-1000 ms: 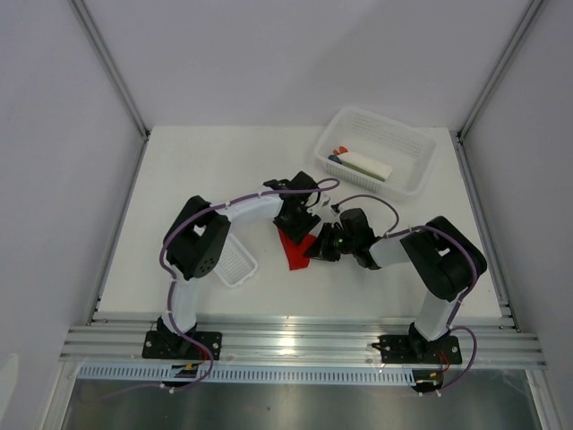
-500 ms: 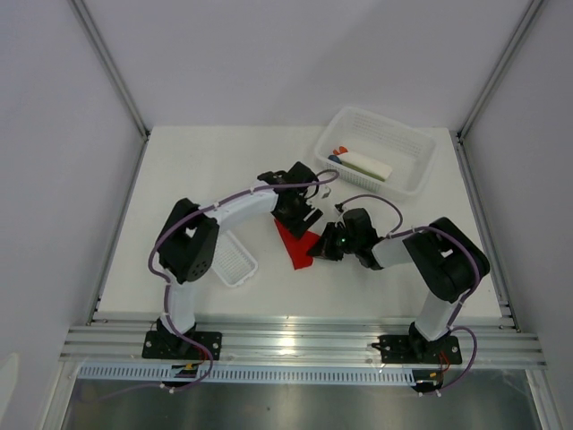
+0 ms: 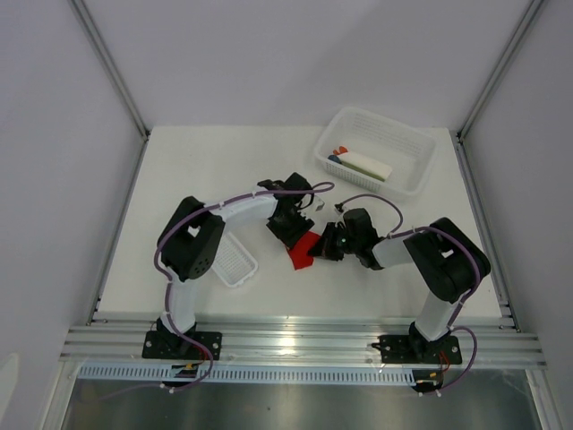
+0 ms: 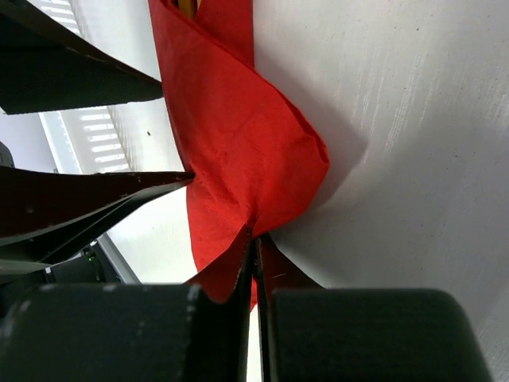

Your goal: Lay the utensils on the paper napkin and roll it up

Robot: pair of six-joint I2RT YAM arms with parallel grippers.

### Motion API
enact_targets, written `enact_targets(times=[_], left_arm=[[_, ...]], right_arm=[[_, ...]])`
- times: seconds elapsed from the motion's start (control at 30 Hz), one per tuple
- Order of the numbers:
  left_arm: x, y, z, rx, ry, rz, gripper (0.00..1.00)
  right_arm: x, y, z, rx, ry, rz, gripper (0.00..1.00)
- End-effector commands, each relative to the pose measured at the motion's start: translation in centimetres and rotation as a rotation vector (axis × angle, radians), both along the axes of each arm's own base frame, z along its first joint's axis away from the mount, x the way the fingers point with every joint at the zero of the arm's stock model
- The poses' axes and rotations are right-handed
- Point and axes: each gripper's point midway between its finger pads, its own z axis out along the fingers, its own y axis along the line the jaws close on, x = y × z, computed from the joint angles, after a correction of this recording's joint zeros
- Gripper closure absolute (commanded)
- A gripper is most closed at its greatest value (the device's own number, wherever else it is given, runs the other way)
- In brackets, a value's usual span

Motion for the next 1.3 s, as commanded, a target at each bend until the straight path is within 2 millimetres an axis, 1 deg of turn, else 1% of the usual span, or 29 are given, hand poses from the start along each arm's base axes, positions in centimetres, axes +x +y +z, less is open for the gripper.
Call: enact_targets(times=[0.0, 0.1, 0.13, 0.2, 0.23, 0.33, 0.47, 0.57, 0.6, 0.67, 0.77, 0.8, 0.87, 0.9, 1.0, 1.1, 1.2, 1.23, 1.27], left_arm=[[-0.1, -0.7, -0.2, -0.027, 0.026, 0.021, 0.41], [-0.2, -0.7, -0.6, -0.027, 0.034, 0.022, 0.41], [-0.3, -0.7, -0.8, -0.023, 0.041, 0.023, 0.41], [-0.3, -0.7, -0.9, -0.024, 0.040, 0.023, 0.41], [-0.3, -0.8, -0.8, -0.028, 0.041, 0.022, 0.41], [-0.2, -0.8, -0.9, -0.028, 0.043, 0.022, 0.41], [-0.2, -0.9, -0.9, -0.028, 0.045, 0.021, 0.41], [-0.1, -0.9, -0.9, -0.028, 0.045, 0.023, 0.41], [-0.3, -0.8, -1.0, -0.027, 0.048, 0.022, 0.41], [0.0, -1.1, -0.7, -0.035, 0.041, 0.019, 0.41], [-0.1, -1.0, -0.7, -0.033, 0.043, 0.022, 0.41], [0.0, -1.0, -0.6, -0.033, 0.039, 0.023, 0.41], [0.1, -0.9, -0.6, -0.031, 0.033, 0.021, 0.41], [0.1, -0.9, -0.6, -0.031, 0.033, 0.019, 0.41], [0.1, -1.0, -0.4, -0.034, 0.029, 0.019, 0.41], [0.2, -0.9, 0.1, -0.033, 0.020, 0.012, 0.40], [0.8, -0.5, 1.6, -0.037, -0.026, 0.008, 0.36], [1.2, -0.5, 2.9, -0.055, -0.055, 0.007, 0.35], [1.4, -0.4, 3.7, -0.065, -0.069, 0.010, 0.33]], right_arm=[[0.2, -0.5, 0.3, -0.017, -0.032, -0.002, 0.96], [0.1, -0.5, 0.0, -0.019, -0.029, 0.003, 0.83], [0.1, -0.5, -0.3, -0.025, -0.025, 0.002, 0.75], [0.1, -0.5, -0.6, -0.028, -0.017, 0.002, 0.70], [0.1, -0.5, -0.8, -0.027, -0.013, 0.001, 0.66], [-0.2, -0.2, -1.3, -0.017, 0.005, 0.011, 0.61], [-0.4, 0.1, -2.3, -0.014, 0.031, 0.023, 0.60], [-0.5, 0.5, -2.3, 0.002, 0.039, 0.033, 0.61], [-0.8, 0.7, -2.7, 0.000, 0.049, 0.042, 0.62], [-0.7, 1.1, -2.5, 0.013, 0.052, 0.045, 0.66], [-0.6, 1.1, -2.3, 0.019, 0.055, 0.035, 0.76], [-0.6, 1.0, -2.3, 0.018, 0.052, 0.031, 0.82], [-0.5, 0.9, -1.9, 0.021, 0.043, 0.027, 0.87], [-0.4, 0.9, -1.8, 0.023, 0.042, 0.025, 0.93], [-0.2, 1.1, -1.3, 0.038, 0.037, 0.025, 1.00], [-0.1, 1.2, -0.6, 0.054, 0.026, 0.024, 1.00], [0.3, 1.2, 0.5, 0.063, -0.007, 0.019, 1.00], [0.6, 1.1, 0.8, 0.057, -0.026, 0.016, 1.00], [0.7, 1.1, 1.5, 0.061, -0.047, 0.015, 1.00]])
